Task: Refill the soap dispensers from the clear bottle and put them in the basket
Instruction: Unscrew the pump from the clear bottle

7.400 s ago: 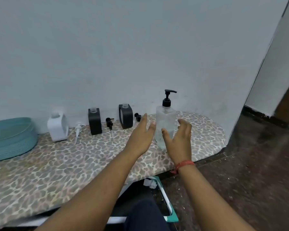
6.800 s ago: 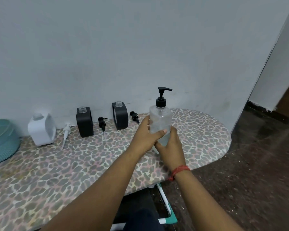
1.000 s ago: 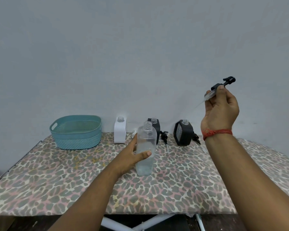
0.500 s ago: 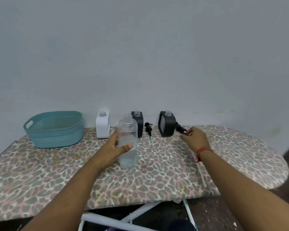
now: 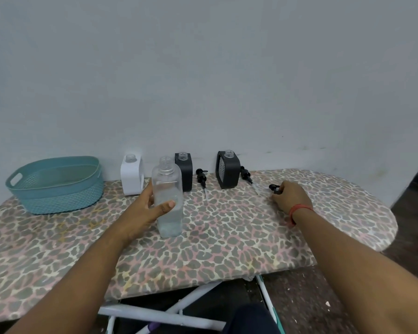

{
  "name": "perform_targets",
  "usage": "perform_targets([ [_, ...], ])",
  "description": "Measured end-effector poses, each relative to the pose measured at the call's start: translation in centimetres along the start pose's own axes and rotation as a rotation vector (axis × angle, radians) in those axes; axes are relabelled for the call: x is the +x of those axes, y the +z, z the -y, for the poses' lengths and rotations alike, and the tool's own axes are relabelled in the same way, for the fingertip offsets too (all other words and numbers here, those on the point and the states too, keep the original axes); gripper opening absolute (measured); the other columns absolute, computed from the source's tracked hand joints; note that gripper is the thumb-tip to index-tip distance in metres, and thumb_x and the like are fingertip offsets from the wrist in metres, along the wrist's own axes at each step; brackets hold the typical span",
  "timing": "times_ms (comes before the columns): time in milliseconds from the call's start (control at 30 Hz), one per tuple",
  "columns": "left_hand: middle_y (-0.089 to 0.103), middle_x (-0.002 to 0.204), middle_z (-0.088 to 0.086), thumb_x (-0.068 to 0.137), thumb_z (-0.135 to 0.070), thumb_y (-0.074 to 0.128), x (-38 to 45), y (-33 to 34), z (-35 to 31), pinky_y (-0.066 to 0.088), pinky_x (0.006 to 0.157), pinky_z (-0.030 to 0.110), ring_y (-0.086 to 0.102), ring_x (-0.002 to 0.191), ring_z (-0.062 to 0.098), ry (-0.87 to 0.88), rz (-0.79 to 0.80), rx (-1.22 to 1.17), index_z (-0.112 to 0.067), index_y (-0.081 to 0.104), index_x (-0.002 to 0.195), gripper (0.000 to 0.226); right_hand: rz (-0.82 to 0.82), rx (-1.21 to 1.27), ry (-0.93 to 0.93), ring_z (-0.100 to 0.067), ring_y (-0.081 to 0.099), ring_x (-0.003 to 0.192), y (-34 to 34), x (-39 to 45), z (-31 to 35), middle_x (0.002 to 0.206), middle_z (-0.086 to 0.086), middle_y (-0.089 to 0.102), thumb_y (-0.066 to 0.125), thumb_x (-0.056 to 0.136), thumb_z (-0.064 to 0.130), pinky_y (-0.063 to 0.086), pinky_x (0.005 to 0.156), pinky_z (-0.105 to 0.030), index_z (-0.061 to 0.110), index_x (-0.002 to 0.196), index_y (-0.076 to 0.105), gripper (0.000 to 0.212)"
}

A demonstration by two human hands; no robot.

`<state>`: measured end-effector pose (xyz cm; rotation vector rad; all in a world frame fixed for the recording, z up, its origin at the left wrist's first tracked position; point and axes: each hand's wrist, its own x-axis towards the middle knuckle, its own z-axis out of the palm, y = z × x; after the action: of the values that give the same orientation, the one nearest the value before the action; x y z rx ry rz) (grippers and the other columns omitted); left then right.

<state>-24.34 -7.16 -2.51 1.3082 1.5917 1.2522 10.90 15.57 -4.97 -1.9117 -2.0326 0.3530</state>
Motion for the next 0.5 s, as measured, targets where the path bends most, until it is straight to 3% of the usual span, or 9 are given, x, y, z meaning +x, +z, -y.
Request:
perform_targets([
  [100, 0.058, 0.141, -0.019, 0.081, -0.059, 0.077, -0.02, -0.04, 0.0, 0.049, 0.106, 0.044, 0.054, 0.132, 0.009, -0.005, -0.001, -0.001, -0.049, 0.038, 0.15, 0.08, 0.019, -0.044, -0.001, -0.026, 0.062, 0.085, 0.02, 0.11, -0.28, 0.104, -0.011, 0.063, 0.064, 0.092, 0.031, 0.054, 0.075, -0.037, 0.011, 0.113, 0.06, 0.029],
  [233, 0.058, 0.139, -0.024, 0.066, -0.074, 0.079, -0.33, 0.06, -0.37, 0.051, 0.098, 0.037, 0.054, 0.13, 0.004, -0.004, 0.008, -0.009, -0.054, 0.038, 0.147, 0.093, 0.029, -0.063, -0.008, -0.028, 0.061, 0.095, 0.54, -0.15, -0.27, 0.109, -0.01, 0.063, 0.062, 0.092, 0.033, 0.055, 0.084, -0.041, 0.013, 0.117, 0.059, 0.032],
  [400, 0.059, 0.131, -0.032, 0.06, -0.08, 0.078, -0.5, 0.17, -0.77, 0.052, 0.089, 0.028, 0.055, 0.126, 0.0, -0.005, 0.011, -0.019, -0.067, 0.042, 0.131, 0.081, 0.069, -0.023, 0.023, -0.029, 0.063, 0.097, 0.52, -0.2, -0.33, 0.113, -0.01, 0.063, 0.065, 0.092, 0.04, 0.056, 0.085, -0.043, 0.014, 0.122, 0.056, 0.041],
  [500, 0.058, 0.134, -0.029, 0.062, -0.079, 0.078, -0.5, 0.22, -0.73, 0.051, 0.092, 0.03, 0.054, 0.127, 0.001, 0.004, 0.011, -0.023, -0.061, 0.039, 0.14, 0.089, -0.059, 0.019, 0.023, -0.033, 0.057, 0.112, 0.21, -0.66, 0.2, 0.125, -0.012, 0.058, 0.064, 0.092, 0.045, 0.053, 0.091, -0.045, 0.012, 0.13, 0.05, 0.052],
])
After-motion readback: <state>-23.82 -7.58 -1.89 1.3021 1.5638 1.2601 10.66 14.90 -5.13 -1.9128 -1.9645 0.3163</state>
